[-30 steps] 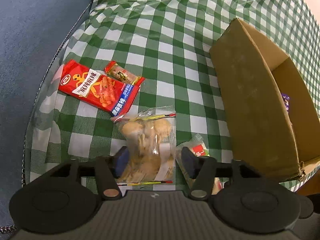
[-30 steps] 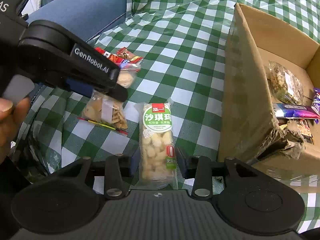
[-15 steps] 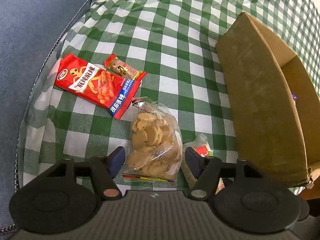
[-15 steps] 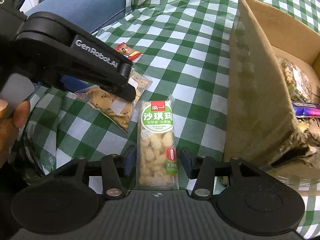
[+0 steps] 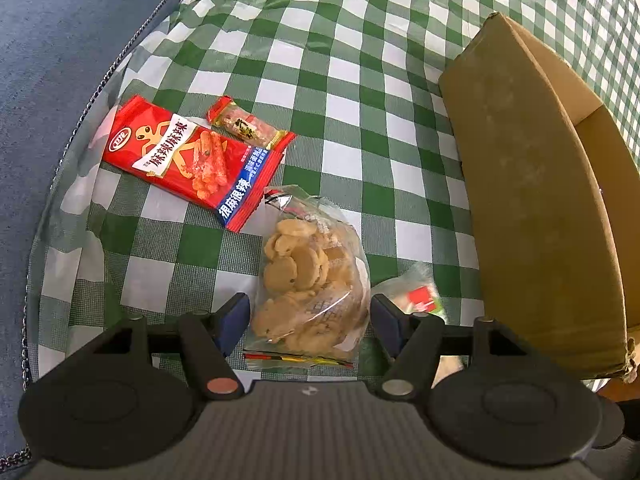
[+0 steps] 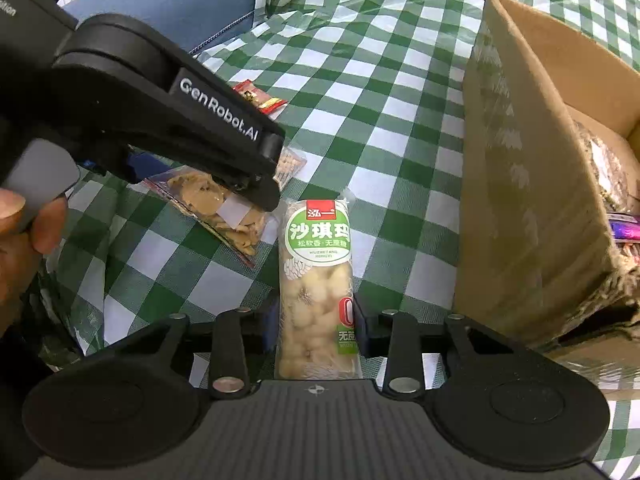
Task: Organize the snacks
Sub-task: 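Lift the cookie bag and peanut-candy bar with both grippers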
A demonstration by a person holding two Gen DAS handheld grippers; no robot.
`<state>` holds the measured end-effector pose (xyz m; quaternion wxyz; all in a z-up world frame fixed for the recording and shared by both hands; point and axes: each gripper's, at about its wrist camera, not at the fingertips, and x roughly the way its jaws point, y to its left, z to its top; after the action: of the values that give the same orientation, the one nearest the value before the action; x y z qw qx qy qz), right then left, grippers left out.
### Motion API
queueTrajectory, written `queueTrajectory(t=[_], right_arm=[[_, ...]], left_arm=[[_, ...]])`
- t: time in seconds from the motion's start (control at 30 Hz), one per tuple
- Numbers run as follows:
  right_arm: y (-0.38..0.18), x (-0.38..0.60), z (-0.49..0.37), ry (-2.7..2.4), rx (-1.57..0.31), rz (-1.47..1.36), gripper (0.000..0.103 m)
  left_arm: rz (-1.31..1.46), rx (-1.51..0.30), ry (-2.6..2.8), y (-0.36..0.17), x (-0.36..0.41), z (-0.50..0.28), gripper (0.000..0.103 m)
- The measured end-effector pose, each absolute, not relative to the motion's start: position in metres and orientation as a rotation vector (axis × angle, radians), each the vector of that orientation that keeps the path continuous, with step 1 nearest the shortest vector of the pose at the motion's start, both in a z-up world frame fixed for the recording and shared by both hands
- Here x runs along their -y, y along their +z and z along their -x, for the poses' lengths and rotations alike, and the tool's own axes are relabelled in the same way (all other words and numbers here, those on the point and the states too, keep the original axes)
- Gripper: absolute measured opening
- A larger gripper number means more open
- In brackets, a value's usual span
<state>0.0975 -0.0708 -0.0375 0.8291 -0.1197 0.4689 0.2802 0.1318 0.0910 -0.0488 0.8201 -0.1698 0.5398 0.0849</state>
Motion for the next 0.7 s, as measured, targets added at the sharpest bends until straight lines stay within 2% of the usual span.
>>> queueTrajectory(t=[0.7], right_arm=[[-0.0372, 0.0777, -0.1017, 0.562, -1.025, 0.249, 0.038]], left_arm=[[0.352, -1.161, 0.177, -0.0509, -0.0888, -0.1332, 0.072]])
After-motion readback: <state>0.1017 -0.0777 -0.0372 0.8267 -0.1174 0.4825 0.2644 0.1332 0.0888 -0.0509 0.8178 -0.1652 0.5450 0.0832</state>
